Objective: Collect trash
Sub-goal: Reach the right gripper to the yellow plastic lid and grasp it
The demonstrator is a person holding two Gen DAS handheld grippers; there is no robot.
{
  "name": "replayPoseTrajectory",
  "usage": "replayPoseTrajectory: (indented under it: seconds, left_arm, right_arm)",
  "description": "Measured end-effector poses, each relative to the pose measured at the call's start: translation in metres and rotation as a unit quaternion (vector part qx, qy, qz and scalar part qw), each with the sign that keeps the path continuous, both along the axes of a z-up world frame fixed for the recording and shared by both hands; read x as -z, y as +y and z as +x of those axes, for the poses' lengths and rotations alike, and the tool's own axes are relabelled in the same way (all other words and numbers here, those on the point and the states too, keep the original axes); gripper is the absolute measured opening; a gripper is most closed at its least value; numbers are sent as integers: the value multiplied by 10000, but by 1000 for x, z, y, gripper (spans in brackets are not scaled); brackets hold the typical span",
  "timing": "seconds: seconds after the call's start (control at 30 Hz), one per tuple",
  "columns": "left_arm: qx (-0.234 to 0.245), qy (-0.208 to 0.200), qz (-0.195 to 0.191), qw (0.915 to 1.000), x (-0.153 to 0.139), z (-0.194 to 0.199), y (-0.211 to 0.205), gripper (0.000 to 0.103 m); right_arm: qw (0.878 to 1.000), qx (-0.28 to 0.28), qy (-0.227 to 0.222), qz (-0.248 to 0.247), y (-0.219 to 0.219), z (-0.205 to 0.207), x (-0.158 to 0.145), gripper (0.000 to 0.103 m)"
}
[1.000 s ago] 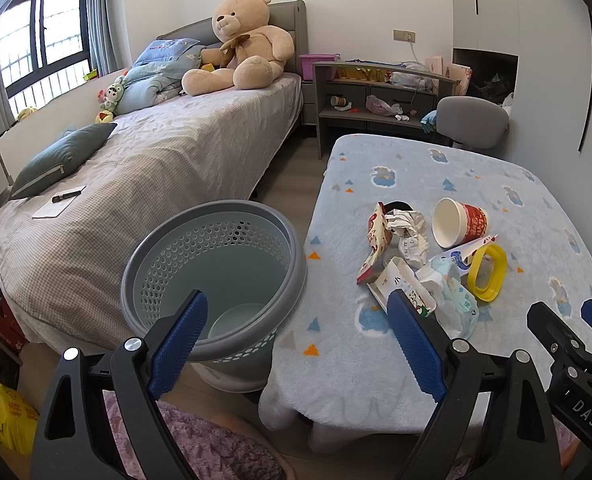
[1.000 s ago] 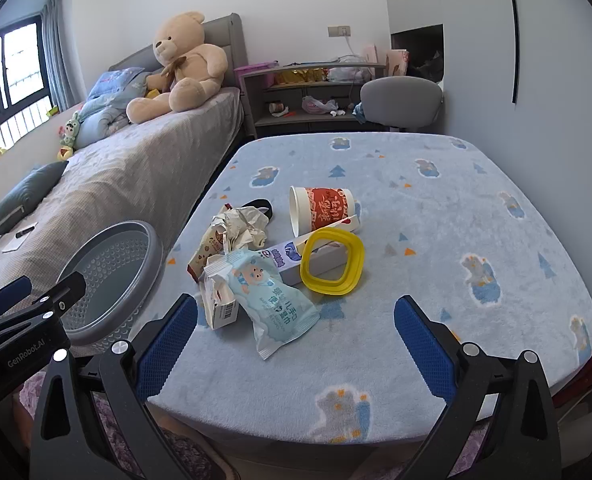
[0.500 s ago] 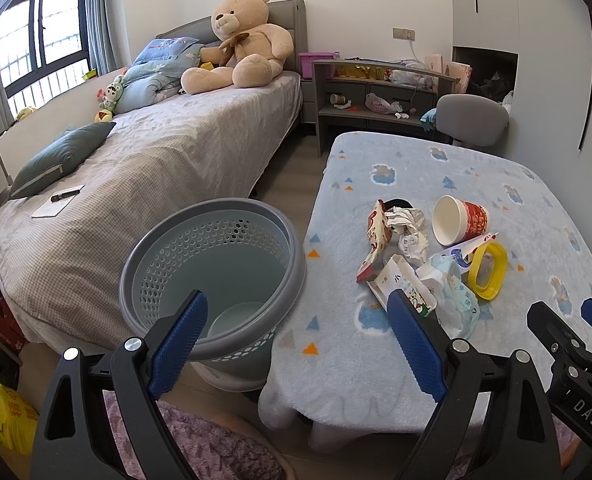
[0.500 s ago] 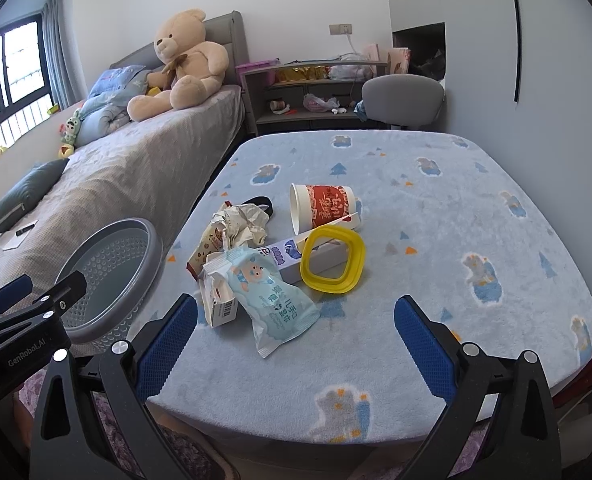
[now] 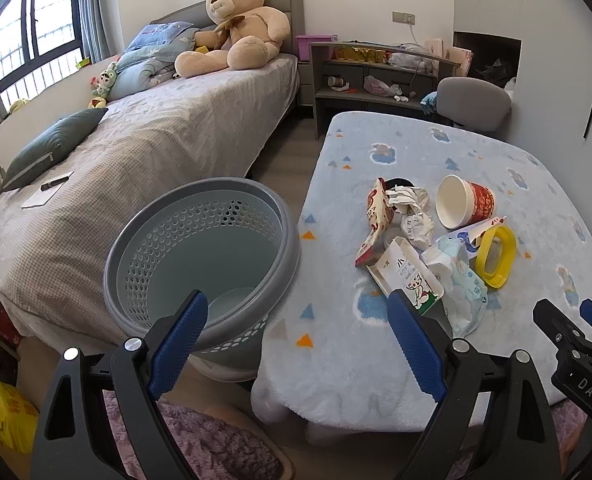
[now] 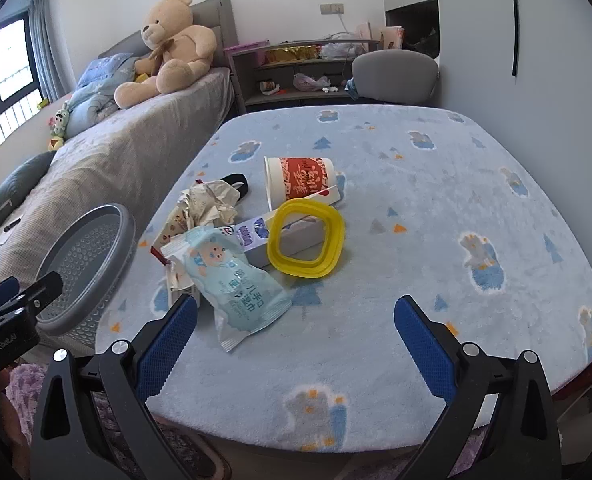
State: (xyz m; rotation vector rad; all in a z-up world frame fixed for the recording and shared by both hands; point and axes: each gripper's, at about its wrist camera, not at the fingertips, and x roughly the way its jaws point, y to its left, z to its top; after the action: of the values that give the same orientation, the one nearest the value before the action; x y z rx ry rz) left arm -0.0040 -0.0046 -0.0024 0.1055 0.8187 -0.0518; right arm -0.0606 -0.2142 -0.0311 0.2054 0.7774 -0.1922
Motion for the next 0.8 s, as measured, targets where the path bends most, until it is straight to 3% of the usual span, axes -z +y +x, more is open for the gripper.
replayPoseTrajectory:
  seconds: [0.8]
  left_arm:
    - [-18,249,-45,9997,27,21,1,87]
  right_arm:
    - [9944,38,537,912,-51,94,58,97]
